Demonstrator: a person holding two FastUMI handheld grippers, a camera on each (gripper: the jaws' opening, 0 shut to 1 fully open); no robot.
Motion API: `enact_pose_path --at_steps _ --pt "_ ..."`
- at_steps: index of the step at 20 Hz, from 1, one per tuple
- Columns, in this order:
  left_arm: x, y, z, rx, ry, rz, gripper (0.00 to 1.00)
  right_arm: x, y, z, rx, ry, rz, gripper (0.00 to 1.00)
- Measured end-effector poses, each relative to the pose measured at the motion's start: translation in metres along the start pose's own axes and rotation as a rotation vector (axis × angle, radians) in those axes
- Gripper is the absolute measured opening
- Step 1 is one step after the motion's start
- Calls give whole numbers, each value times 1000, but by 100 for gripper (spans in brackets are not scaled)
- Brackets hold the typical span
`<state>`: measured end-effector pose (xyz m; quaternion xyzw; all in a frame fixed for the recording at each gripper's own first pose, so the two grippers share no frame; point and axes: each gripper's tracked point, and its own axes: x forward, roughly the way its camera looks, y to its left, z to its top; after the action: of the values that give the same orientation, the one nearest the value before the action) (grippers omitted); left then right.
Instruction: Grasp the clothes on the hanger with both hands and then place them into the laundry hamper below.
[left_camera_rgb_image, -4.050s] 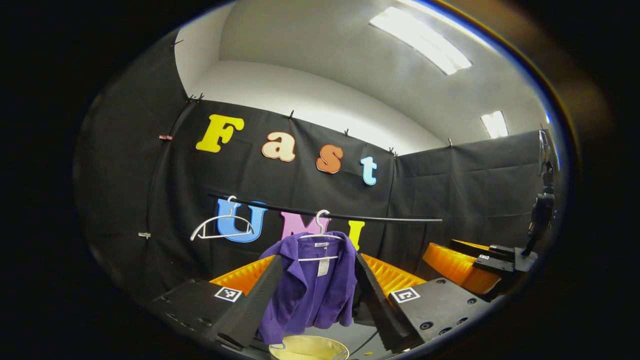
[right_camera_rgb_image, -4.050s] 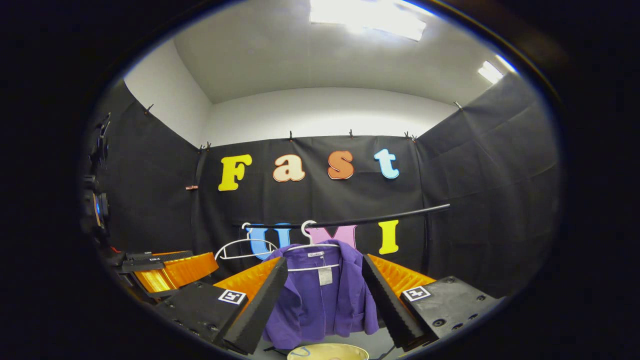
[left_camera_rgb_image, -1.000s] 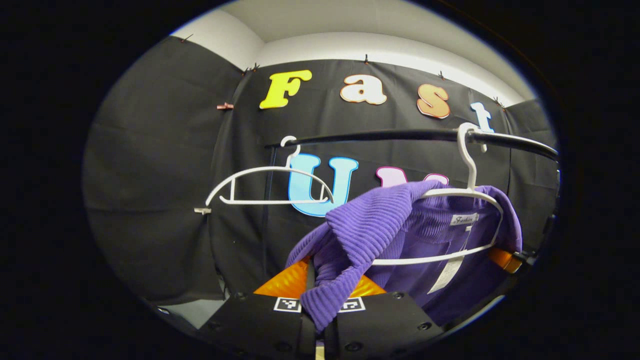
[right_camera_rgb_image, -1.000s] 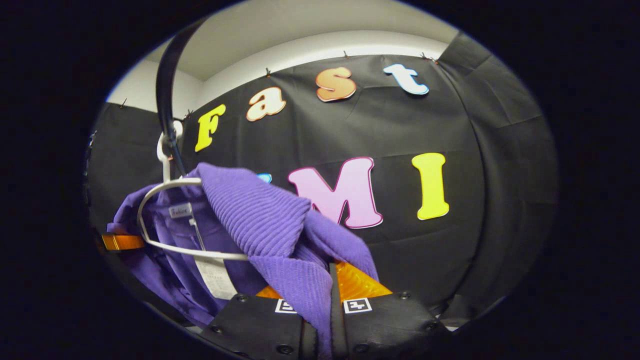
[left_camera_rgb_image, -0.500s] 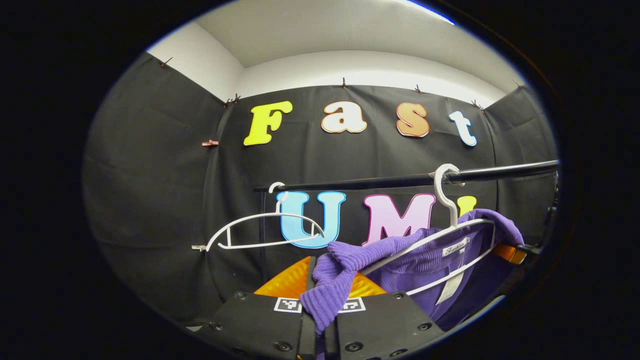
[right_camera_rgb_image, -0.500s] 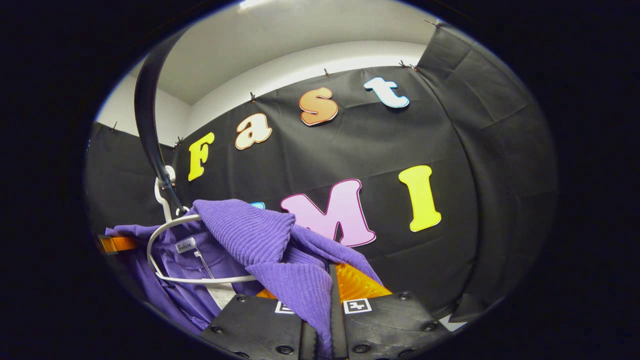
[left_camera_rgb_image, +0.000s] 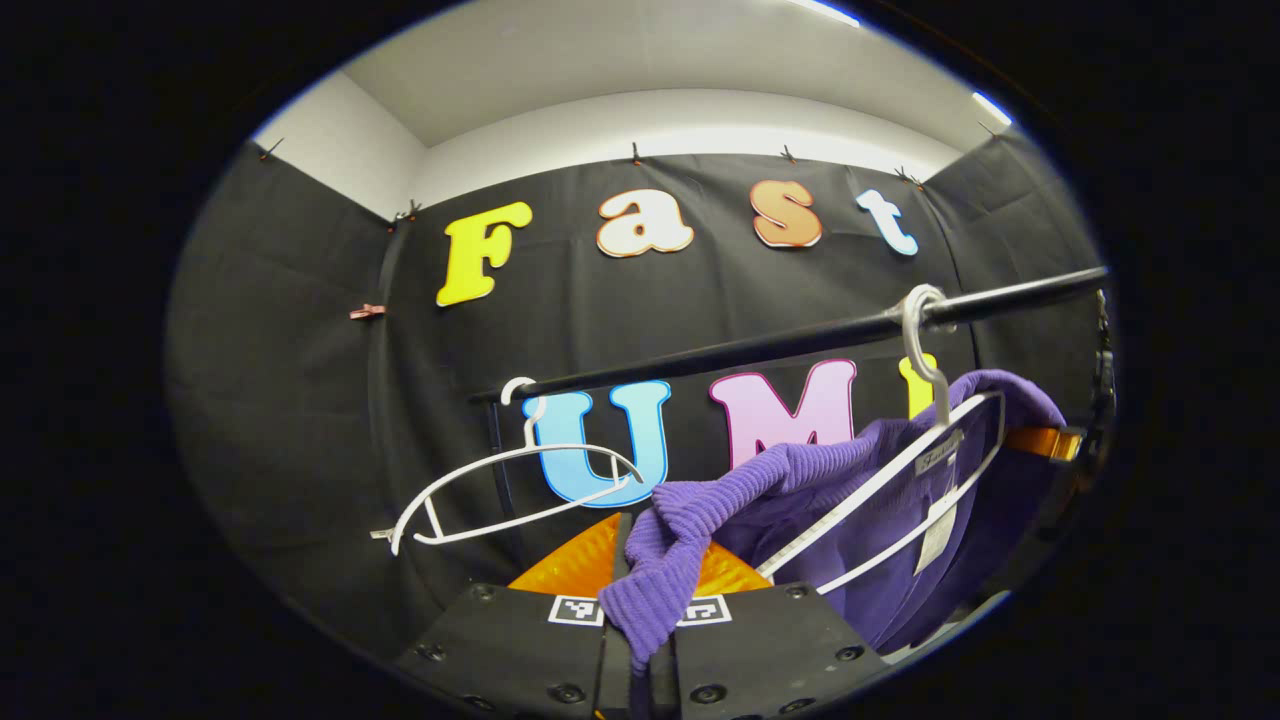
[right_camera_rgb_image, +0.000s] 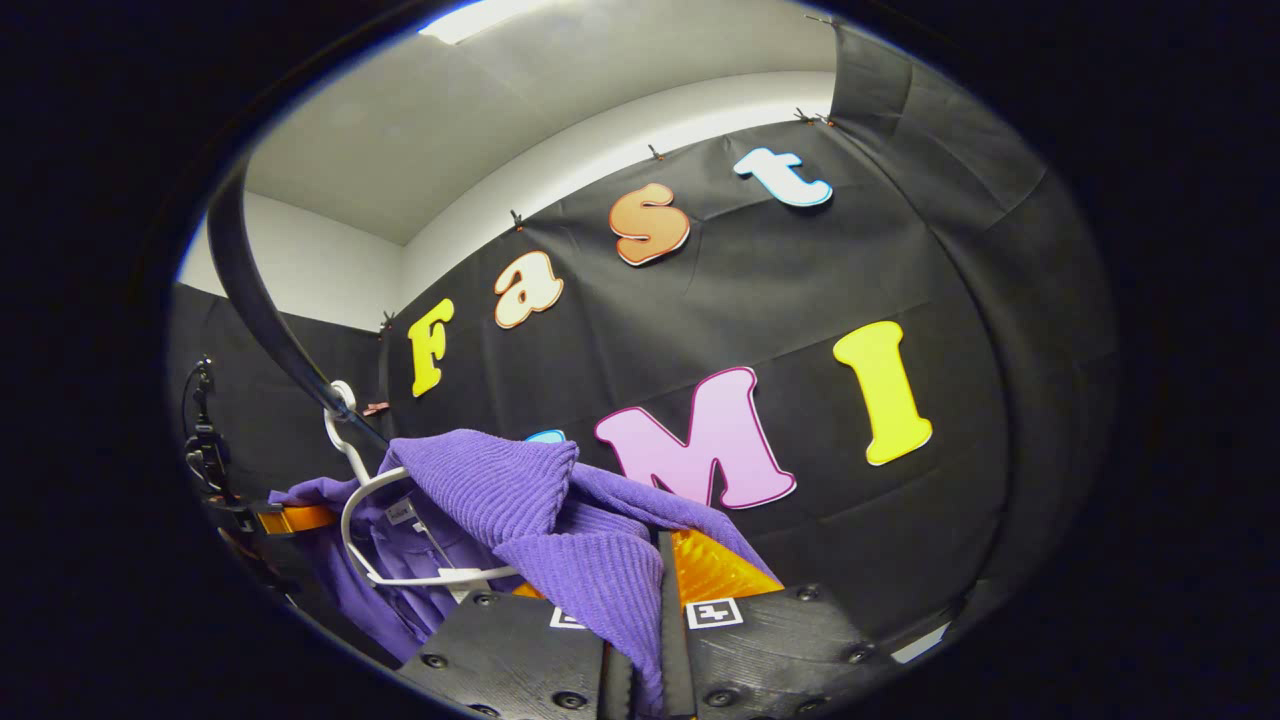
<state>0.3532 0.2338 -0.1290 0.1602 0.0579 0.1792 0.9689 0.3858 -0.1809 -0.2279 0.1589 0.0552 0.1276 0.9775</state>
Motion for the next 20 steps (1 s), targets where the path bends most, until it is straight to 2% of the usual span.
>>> enact_pose_path --at_steps 2,5,7,11,14,16,18,20 --pt "14 3 -18 -20 45 -61 11 4 2 -3 -9 27 37 19" --pt "26 9 -55 -28 161 -136 11 8 3 -6 -30 38 46 19" --pt "27 5 -69 -19 185 -173 11 10 12 -9 -25 44 69 19" --pt "15 3 -85 52 155 -199 11 17 25 4 -12 13 87 19" --pt "3 -3 -113 78 171 -203 11 20 22 2 -15 22 66 19" --pt "-2 -14 -130 16 191 -233 11 19 26 9 15 10 79 19" --pt "-1 -28 -147 -85 222 -262 12 18 30 15 -12 -4 85 19" --pt "-5 -46 -167 -154 268 -278 10 15 42 19 -11 -11 129 19"
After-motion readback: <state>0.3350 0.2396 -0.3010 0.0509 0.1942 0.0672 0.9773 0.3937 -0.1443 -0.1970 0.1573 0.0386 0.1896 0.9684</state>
